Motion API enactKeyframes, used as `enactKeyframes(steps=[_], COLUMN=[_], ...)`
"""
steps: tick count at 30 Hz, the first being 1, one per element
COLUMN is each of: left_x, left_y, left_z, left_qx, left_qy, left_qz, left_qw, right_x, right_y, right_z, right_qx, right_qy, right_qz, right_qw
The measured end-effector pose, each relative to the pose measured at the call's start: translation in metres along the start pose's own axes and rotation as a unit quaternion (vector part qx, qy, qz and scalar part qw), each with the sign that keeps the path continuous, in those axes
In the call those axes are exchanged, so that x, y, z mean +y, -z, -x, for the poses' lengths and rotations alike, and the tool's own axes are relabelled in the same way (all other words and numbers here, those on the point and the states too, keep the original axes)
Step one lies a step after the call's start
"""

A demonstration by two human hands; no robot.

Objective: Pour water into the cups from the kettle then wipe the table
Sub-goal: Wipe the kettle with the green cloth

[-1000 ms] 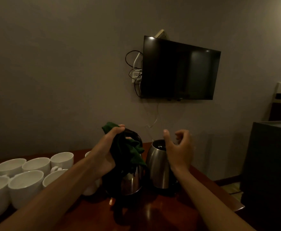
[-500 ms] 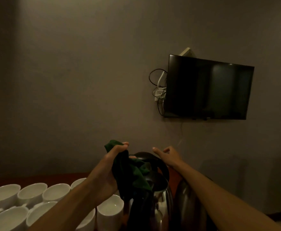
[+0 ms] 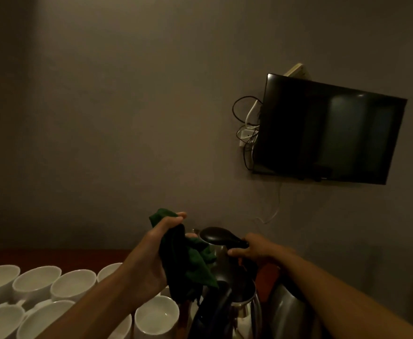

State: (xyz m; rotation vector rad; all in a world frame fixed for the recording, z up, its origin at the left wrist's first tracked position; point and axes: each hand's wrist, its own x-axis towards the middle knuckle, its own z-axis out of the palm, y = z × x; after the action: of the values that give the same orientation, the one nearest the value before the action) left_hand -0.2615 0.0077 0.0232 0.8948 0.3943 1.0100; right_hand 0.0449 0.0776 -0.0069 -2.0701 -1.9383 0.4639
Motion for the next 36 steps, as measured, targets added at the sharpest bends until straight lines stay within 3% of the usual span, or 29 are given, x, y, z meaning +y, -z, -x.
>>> enactKeyframes(steps=[11, 22, 36], left_x=[0.001, -0.002, 0.003], left_y=[0.0, -0.007, -0.02], left_z=[-0.02, -0.029, -0.018], left_qx=[0.063, 0.076, 0.084], left_qy=[-0.022, -0.044, -0.06], left_qz=[0.012, -0.005, -0.066], left_qw=[0.998, 0.996, 0.992], right_x=[0.047, 0.076, 0.117], right_y=[0.014, 0.036, 0.066], right_z=[-0.014, -0.037, -0.063], right_qx=[0.035, -0.004, -0.029], right_qy=[0.072, 0.116, 0.082], right_qz=[-0.029, 0.002, -0.015], right_qw=[0.996, 0.993, 0.996])
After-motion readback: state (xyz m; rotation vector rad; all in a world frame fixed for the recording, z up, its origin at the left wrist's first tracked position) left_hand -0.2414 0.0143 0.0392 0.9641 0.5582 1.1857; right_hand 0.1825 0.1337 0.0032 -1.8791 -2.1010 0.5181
